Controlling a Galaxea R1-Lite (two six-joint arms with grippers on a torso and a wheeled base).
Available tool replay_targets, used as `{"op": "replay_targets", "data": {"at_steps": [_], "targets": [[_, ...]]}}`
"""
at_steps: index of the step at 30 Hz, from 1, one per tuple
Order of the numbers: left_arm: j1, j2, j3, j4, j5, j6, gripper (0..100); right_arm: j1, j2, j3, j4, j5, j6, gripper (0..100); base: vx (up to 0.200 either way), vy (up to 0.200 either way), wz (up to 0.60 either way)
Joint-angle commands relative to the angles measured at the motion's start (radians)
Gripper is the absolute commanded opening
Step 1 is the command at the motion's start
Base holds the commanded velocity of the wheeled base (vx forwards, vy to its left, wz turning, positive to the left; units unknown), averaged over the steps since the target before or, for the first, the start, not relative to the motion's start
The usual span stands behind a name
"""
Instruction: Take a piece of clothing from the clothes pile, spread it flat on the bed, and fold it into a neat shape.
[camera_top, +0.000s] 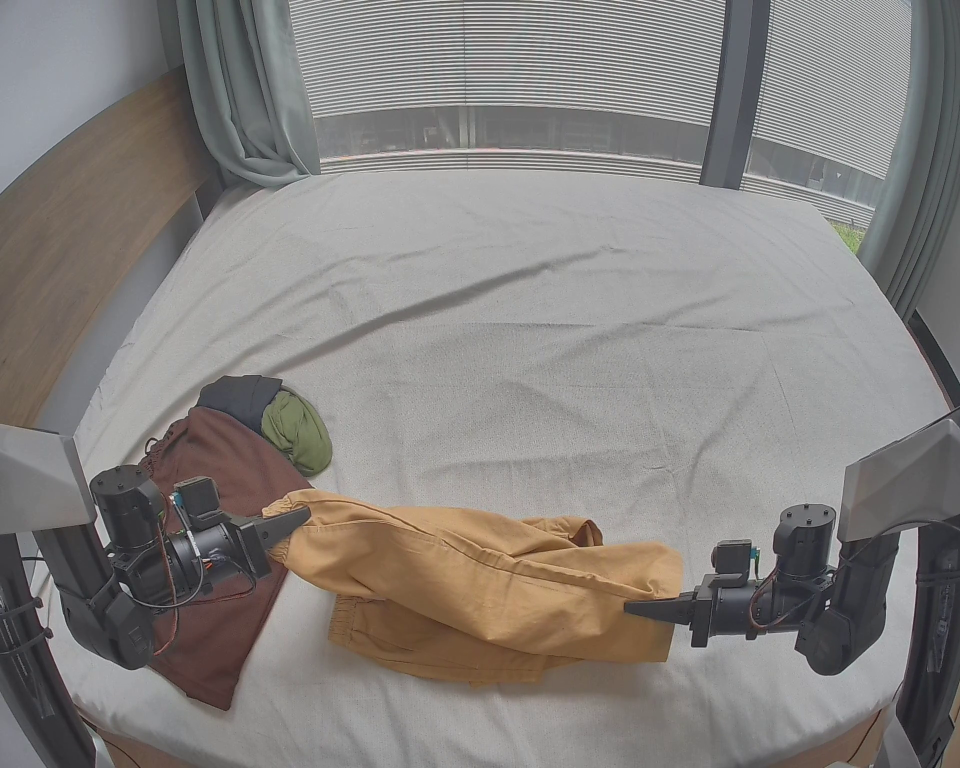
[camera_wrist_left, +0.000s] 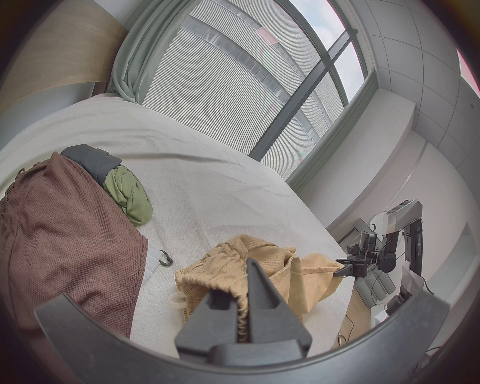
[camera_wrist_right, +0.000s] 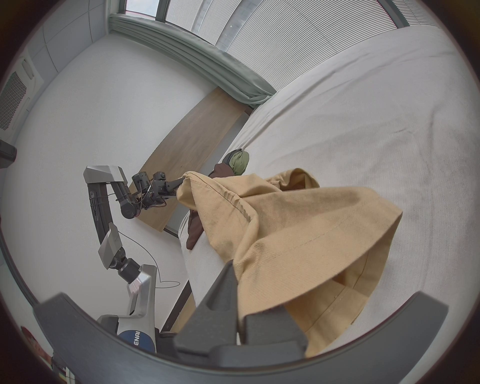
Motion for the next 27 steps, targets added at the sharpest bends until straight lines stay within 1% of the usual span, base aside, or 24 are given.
{"op": "replay_targets", "data": {"at_steps": [1, 8, 11, 24, 27], "targets": [[0.000, -0.009, -0.007, -0.001, -0.001, -0.001, 0, -0.005, -0.105, 0.019, 0.004, -0.008, 0.002, 0, 0.000, 0.000, 0.00], [0.001, -0.047, -0.015, -0.001, -0.004, -0.004, 0, -0.007, -0.203, 0.051, 0.005, -0.039, 0.029, 0, 0.000, 0.000, 0.00], [0.001, -0.063, -0.023, 0.001, -0.005, -0.007, 0, -0.019, -0.237, 0.069, 0.005, -0.036, 0.036, 0, 0.000, 0.000, 0.00], [0.001, -0.070, -0.039, -0.001, -0.005, -0.009, 0, -0.033, -0.268, 0.063, 0.005, -0.039, 0.043, 0, 0.000, 0.000, 0.00], [0.001, -0.109, -0.043, 0.001, -0.004, -0.015, 0, -0.033, -0.318, 0.061, 0.005, -0.042, 0.071, 0, 0.000, 0.000, 0.00]]}}
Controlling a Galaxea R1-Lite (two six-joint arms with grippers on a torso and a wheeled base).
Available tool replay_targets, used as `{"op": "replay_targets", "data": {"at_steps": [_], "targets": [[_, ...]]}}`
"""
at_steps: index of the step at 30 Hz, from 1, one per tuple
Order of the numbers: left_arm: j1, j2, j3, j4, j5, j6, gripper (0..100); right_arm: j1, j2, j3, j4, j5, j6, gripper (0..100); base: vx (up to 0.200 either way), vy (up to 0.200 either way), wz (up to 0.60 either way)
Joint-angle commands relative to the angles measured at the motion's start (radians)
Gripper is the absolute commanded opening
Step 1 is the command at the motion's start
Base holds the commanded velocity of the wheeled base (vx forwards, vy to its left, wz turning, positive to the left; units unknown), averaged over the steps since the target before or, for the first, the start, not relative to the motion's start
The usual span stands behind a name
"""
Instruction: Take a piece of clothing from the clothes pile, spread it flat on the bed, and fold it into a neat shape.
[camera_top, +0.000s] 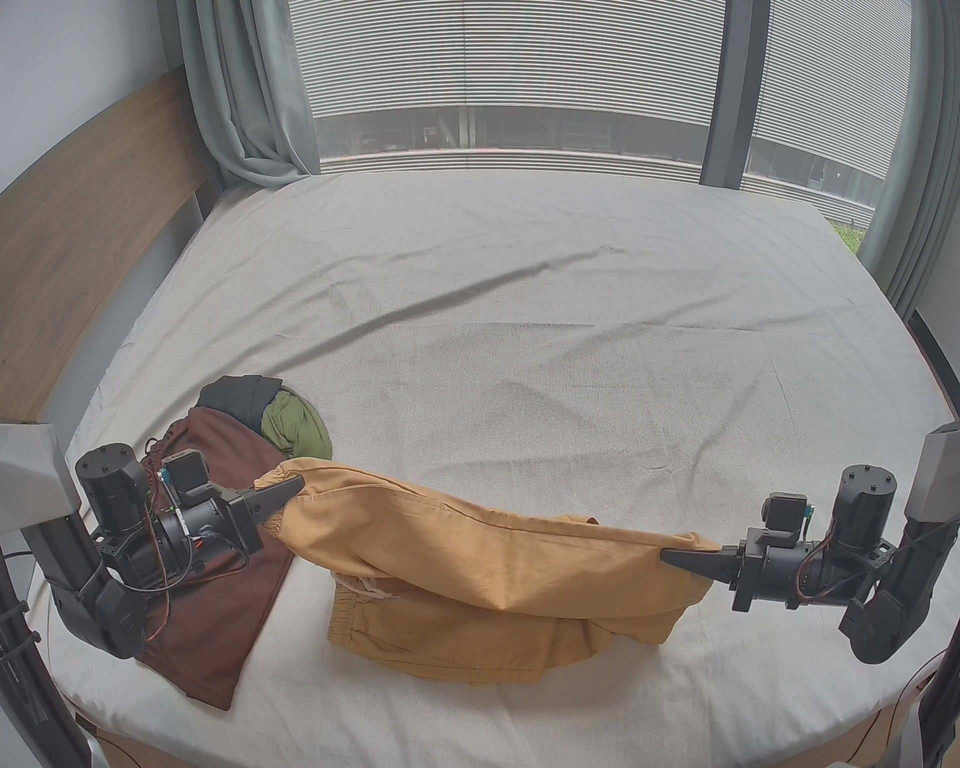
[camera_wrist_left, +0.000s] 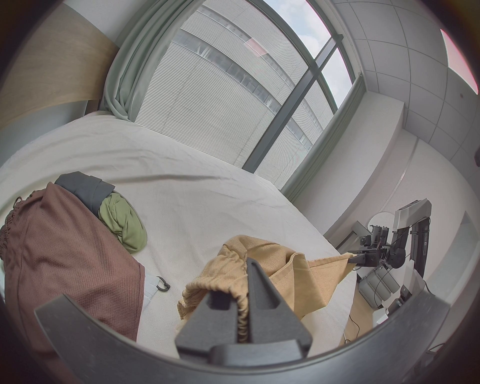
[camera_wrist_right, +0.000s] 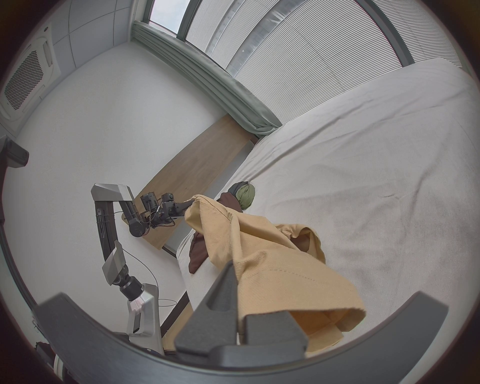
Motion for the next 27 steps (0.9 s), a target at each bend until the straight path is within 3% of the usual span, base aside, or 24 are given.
{"op": "replay_targets", "data": {"at_steps": [1, 6, 12, 18, 22, 27], "targets": [[0.000, -0.041, -0.002, 0.000, 0.001, -0.004, 0, -0.001, -0.060, -0.002, -0.001, -0.003, 0.024, 0, 0.000, 0.000, 0.00], [0.000, -0.059, -0.005, 0.000, 0.001, -0.022, 0, -0.001, -0.091, -0.013, -0.001, -0.049, 0.039, 0, 0.000, 0.000, 0.00], [0.000, -0.075, -0.014, 0.000, 0.001, -0.029, 0, 0.002, -0.112, -0.022, -0.001, -0.051, 0.058, 0, 0.000, 0.000, 0.00], [0.000, -0.136, -0.022, 0.000, 0.001, -0.110, 0, -0.001, -0.132, -0.033, -0.001, -0.054, 0.062, 0, 0.000, 0.000, 0.00], [0.000, -0.160, -0.023, 0.000, 0.001, -0.142, 0, 0.007, -0.157, -0.056, -0.001, -0.100, 0.116, 0, 0.000, 0.000, 0.00], [0.000, -0.165, -0.026, -0.001, 0.000, -0.144, 0, 0.007, -0.188, -0.062, -0.001, -0.104, 0.139, 0, 0.000, 0.000, 0.00]]}}
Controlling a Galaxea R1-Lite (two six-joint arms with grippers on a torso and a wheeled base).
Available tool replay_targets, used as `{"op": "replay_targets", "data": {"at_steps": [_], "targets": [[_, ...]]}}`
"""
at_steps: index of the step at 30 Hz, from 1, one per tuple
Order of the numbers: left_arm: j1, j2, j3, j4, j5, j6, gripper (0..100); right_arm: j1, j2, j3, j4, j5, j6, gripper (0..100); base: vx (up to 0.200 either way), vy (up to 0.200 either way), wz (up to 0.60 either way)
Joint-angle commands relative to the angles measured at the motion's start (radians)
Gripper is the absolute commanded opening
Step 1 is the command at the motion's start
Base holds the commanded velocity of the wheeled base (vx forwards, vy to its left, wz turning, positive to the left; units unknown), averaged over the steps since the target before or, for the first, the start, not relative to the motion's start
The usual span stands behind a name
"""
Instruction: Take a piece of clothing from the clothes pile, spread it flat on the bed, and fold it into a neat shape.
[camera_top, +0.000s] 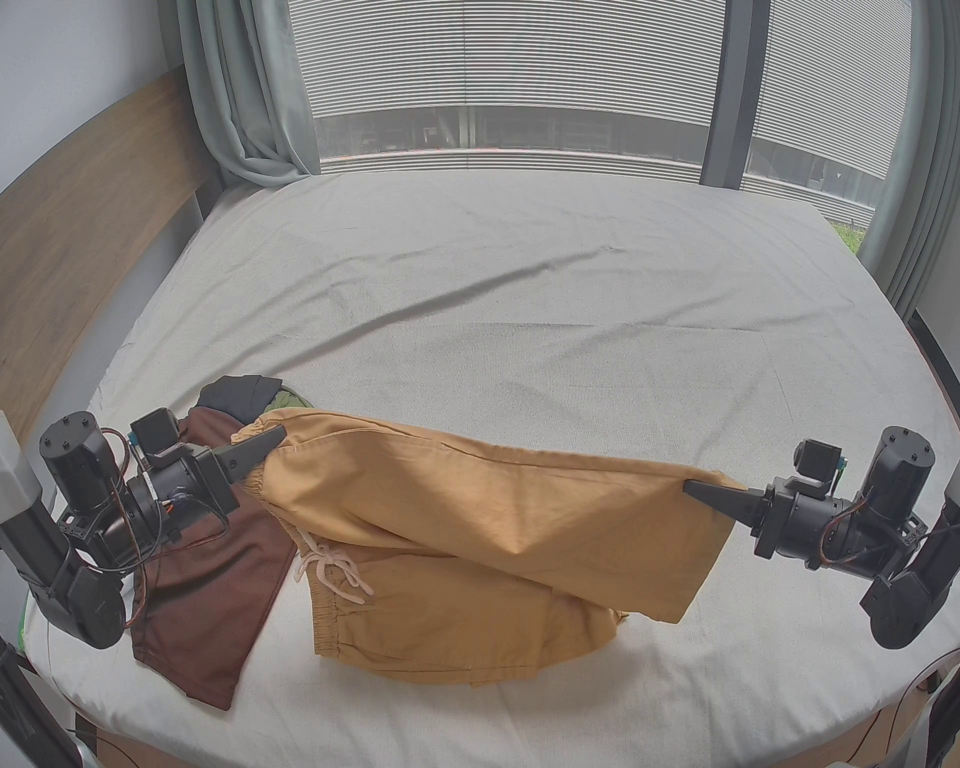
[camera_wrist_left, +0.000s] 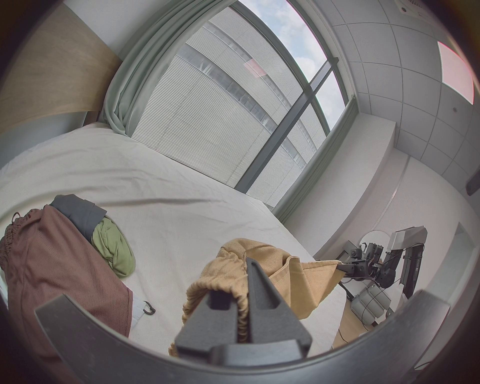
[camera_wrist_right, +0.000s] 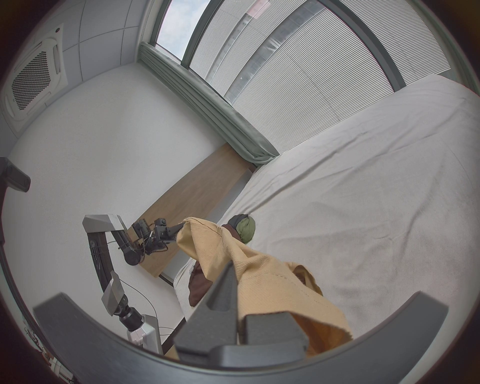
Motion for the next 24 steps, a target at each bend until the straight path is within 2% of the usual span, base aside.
{"op": "replay_targets", "data": {"at_steps": [1, 9, 13, 24], "targets": [[0.000, -0.019, -0.003, -0.001, -0.001, -0.002, 0, -0.001, -0.030, -0.008, -0.001, 0.000, 0.002, 0, 0.000, 0.000, 0.00], [-0.002, -0.053, -0.015, -0.001, -0.001, -0.032, 0, -0.009, -0.031, -0.028, -0.001, -0.005, 0.004, 0, 0.000, 0.000, 0.00], [0.000, -0.062, -0.024, -0.001, 0.001, -0.062, 0, -0.016, -0.033, -0.046, -0.003, -0.033, 0.013, 0, 0.000, 0.000, 0.00], [0.018, -0.059, -0.030, 0.000, 0.001, -0.065, 0, -0.045, -0.044, -0.062, -0.003, -0.034, 0.027, 0, 0.000, 0.000, 0.00]]}}
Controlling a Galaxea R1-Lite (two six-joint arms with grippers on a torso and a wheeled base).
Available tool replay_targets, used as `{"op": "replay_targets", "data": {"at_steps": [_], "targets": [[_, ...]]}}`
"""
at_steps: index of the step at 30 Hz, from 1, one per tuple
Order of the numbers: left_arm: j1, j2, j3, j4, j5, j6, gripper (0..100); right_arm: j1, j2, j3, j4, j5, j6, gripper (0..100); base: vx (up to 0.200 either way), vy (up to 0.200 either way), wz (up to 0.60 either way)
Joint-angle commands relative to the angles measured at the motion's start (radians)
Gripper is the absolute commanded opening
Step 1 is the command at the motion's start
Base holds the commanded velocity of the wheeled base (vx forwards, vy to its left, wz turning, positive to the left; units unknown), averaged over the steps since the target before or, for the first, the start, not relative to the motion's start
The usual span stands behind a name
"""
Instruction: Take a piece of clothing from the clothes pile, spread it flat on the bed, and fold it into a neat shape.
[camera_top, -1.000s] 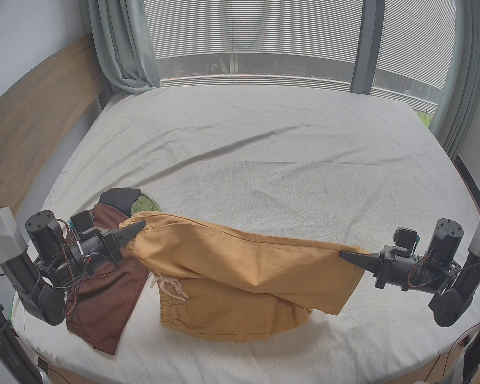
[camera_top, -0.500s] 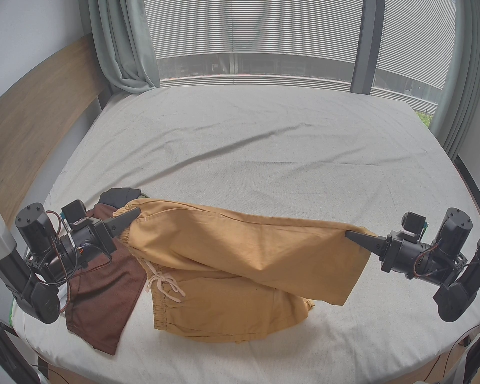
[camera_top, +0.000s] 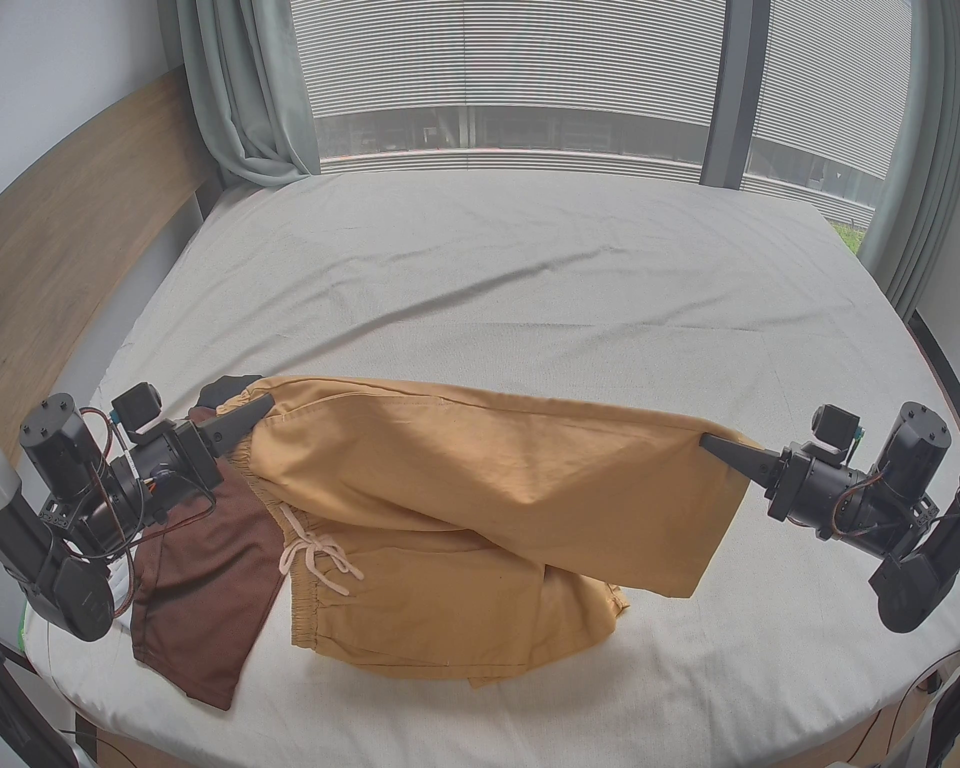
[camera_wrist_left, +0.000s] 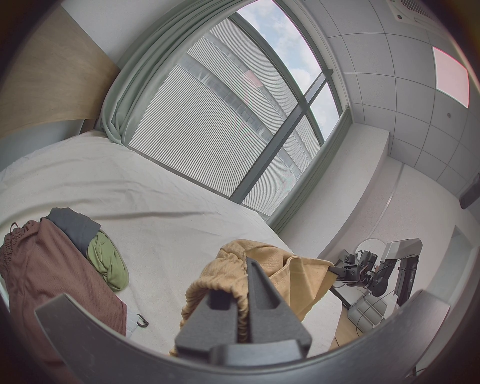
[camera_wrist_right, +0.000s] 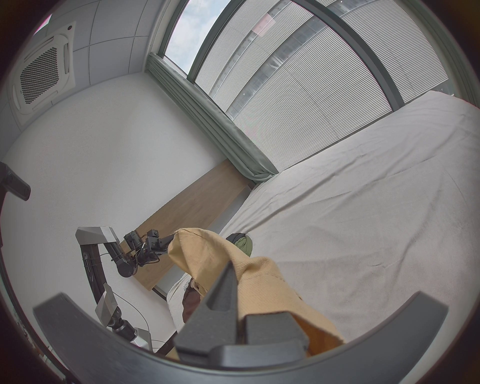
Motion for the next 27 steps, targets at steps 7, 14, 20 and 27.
{"op": "replay_targets", "data": {"at_steps": [7, 14, 20, 27], "targets": [[0.025, 0.007, -0.014, 0.001, 0.001, 0.000, 0, -0.026, -0.010, -0.014, 0.000, 0.000, 0.019, 0, 0.000, 0.000, 0.00], [0.027, 0.013, -0.014, 0.001, 0.001, 0.000, 0, -0.038, -0.018, -0.018, 0.000, 0.000, 0.030, 0, 0.000, 0.000, 0.00], [0.035, 0.025, -0.018, 0.001, 0.001, 0.000, 0, -0.052, -0.018, -0.026, 0.001, 0.000, 0.030, 0, 0.000, 0.000, 0.00], [0.035, 0.031, -0.017, 0.001, 0.001, 0.000, 0, -0.071, -0.018, -0.032, 0.001, 0.000, 0.032, 0, 0.000, 0.000, 0.00]]}}
